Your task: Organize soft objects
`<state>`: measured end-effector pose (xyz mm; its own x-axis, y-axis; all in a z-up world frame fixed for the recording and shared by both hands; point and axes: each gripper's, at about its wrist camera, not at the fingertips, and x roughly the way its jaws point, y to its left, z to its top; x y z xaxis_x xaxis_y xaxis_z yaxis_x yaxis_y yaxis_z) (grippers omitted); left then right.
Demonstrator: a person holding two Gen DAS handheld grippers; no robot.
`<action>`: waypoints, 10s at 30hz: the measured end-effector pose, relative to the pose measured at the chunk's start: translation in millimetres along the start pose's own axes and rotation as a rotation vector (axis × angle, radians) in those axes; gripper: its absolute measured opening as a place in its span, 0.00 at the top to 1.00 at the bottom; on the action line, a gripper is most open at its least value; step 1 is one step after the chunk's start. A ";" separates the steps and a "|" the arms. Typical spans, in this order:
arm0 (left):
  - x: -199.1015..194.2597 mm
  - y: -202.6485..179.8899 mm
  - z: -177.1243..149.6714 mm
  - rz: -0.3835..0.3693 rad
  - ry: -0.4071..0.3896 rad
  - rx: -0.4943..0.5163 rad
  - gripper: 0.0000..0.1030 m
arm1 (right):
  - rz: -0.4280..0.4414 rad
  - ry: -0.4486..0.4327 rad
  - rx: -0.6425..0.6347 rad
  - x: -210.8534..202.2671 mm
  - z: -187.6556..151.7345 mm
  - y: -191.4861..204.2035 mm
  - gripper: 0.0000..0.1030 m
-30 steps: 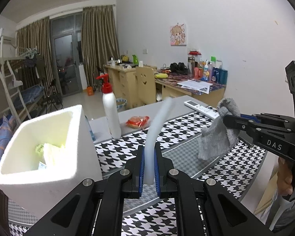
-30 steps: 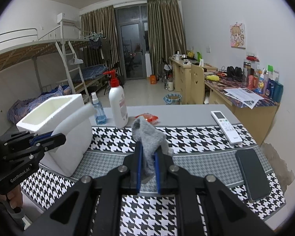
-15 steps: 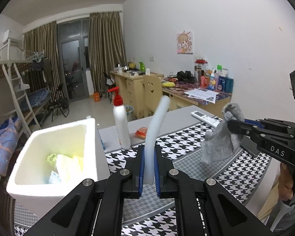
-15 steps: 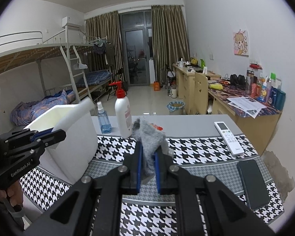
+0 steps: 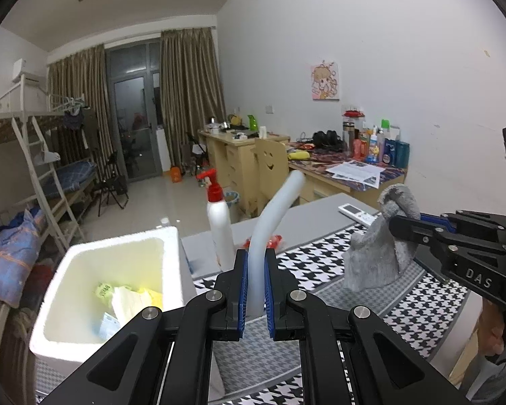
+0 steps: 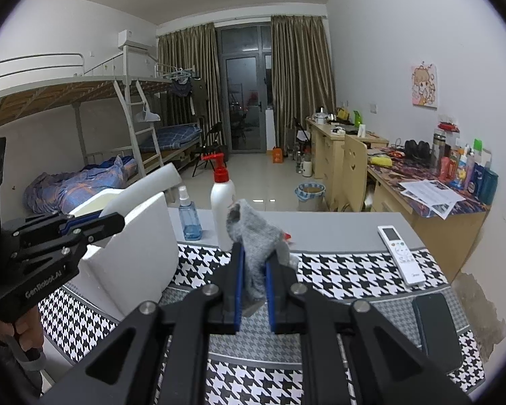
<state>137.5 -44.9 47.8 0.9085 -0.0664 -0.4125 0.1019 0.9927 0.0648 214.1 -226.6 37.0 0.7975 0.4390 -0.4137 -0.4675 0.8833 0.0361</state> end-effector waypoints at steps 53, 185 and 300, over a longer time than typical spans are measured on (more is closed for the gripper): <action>-11.8 82.9 7.6 0.267 -0.016 -0.129 0.91 | 0.185 -0.112 -0.122 9.9 53.3 81.0 0.86; -94.4 71.4 -14.9 0.293 -0.158 -0.163 0.01 | 0.220 -0.122 -0.123 -16.9 20.7 94.1 0.02; -92.4 23.1 -89.6 0.272 -0.185 -0.159 0.01 | 0.039 -0.153 0.009 -46.9 -80.6 43.3 0.02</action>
<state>19.6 -6.8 6.0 0.9533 0.1992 -0.2269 -0.2042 0.9789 0.0016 125.8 -222.3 -15.3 0.8280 0.4921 -0.2687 -0.4961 0.8663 0.0581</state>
